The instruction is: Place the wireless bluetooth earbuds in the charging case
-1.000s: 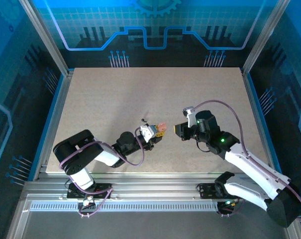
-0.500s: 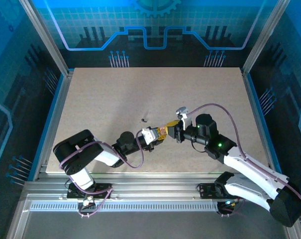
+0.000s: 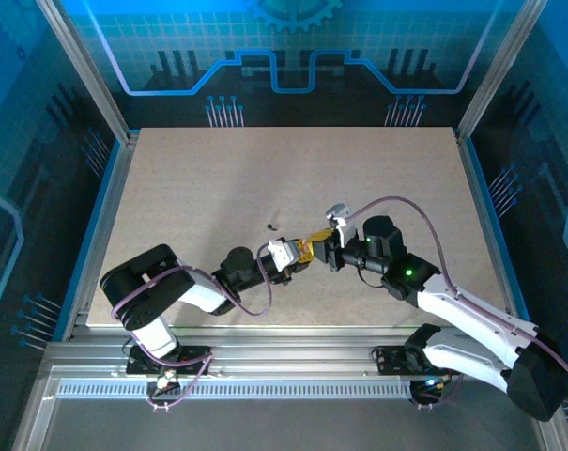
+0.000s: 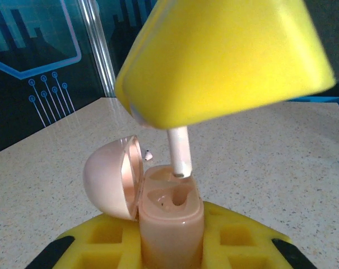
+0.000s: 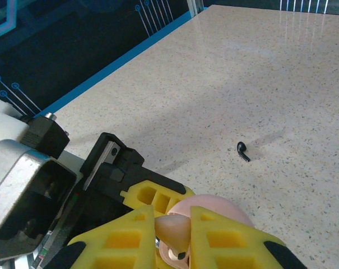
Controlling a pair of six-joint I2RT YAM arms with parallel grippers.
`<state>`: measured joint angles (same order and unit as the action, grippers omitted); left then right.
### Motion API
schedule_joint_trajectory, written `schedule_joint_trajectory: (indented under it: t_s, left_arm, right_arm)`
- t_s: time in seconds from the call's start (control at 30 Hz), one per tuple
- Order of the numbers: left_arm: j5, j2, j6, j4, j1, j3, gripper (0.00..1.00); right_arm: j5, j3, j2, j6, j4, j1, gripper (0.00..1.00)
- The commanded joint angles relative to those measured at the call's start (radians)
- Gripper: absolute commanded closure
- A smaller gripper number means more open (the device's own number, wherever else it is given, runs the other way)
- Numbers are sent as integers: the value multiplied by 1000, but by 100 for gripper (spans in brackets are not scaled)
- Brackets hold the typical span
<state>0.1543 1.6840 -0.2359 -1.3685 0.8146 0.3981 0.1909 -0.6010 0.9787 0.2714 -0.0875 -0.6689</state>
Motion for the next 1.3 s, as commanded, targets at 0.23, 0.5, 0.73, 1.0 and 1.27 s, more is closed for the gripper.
schedule_joint_trajectory:
  t_s: [0.23,0.5,0.73,1.0,1.27]
  left_arm:
    - [-2,-31,28,-34,8,20,80]
    - [2,-40,37,-34,8,26,80]
    - [4,-43,38,-34,8,27,80]
    - [4,-41,38,-34,8,25,80]
    - [-4,-40,37,-34,8,13,80]
  right_arm:
    - [-63,32,0,-30,-28,-18,83]
    - [-75,43,7,-37,-21,-19,84]
    - [-50,23,38,-60,21,-20,83]
    - [-47,-1,27,-55,34,-19,66]
    - [-45,-29,-82,-14,79,2,58]
